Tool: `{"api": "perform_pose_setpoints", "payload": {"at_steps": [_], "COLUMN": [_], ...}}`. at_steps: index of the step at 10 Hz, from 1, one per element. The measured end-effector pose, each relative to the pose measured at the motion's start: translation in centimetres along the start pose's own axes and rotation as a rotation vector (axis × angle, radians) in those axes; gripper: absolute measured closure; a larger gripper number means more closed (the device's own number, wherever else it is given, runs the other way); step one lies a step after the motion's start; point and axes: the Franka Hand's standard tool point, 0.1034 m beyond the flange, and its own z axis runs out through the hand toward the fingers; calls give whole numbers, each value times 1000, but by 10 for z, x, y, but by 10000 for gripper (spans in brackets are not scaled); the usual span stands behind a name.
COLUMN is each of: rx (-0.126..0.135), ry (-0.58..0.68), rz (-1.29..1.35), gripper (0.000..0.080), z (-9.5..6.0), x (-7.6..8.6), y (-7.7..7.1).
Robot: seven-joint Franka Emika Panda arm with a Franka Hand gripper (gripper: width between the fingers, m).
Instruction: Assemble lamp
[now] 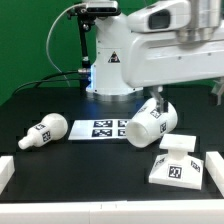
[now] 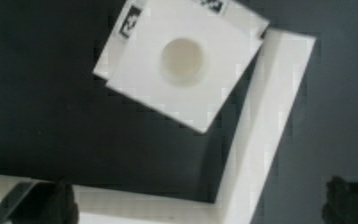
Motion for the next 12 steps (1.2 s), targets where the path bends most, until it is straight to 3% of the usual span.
{"api": "perform_pose_setpoints", "payload": {"at_steps": [3, 5, 6, 7, 8, 12], "rx": [-6, -65, -85, -67, -29, -28], "ry": [-12, -54, -77, -56, 10, 5], "rz": [19, 164, 295, 332, 376, 372], "gripper": [100, 100, 100, 100, 100, 100], "z": [1, 12, 21, 24, 27, 29], "x": [-1, -12, -23, -24, -28, -31], "y": [-1, -1, -17, -25, -17, -18]}}
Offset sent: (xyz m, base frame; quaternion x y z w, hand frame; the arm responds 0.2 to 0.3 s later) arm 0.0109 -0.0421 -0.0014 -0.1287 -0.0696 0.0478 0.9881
